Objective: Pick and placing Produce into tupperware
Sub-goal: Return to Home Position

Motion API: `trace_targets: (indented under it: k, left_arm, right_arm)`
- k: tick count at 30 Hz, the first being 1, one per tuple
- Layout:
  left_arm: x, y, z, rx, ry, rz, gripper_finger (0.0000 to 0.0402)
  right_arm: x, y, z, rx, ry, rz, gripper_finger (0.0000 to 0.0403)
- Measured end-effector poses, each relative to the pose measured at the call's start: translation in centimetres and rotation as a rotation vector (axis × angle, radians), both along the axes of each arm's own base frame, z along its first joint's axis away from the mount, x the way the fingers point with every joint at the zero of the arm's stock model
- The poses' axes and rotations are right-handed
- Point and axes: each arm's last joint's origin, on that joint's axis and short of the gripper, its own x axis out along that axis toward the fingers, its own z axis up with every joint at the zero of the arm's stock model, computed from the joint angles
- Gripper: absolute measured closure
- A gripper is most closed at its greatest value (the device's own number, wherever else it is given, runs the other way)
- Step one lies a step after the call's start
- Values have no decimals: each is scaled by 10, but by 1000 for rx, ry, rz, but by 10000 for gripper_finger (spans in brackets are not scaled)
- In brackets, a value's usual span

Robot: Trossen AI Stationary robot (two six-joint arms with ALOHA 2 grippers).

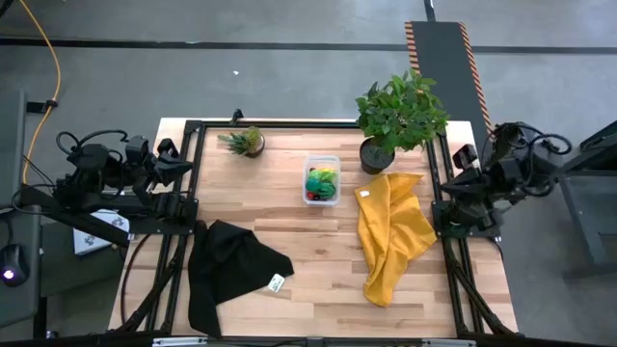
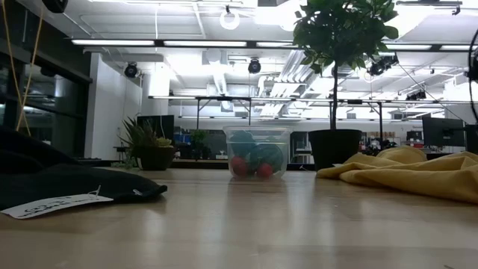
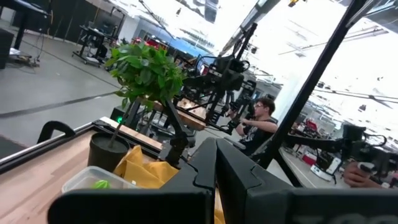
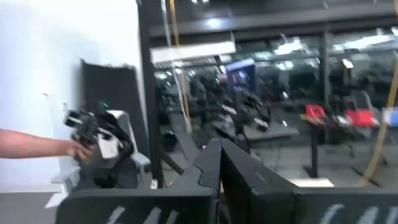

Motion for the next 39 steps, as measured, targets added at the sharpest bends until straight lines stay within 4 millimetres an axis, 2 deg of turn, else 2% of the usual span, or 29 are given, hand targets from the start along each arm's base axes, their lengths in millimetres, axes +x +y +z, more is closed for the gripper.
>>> trace_targets:
  k: [11, 18, 25, 29, 39]
  left_arm:
    - [0, 1, 0, -17, 2, 24, 401]
    - [0, 1, -1, -15, 12, 25, 401]
    - [0, 1, -1, -13, 13, 25, 401]
    - [0, 1, -2, -13, 23, 25, 401]
    - [0, 1, -4, -19, 34, 44, 401]
  right_arm:
    - [12, -16, -19, 37, 141, -211, 403]
    - [18, -29, -45, 85, 332, -409, 403]
    - [16, -40, -67, 115, 507, -551, 403]
    - [15, -41, -64, 120, 499, -483, 403]
    - [12, -39, -43, 55, 317, -206, 403]
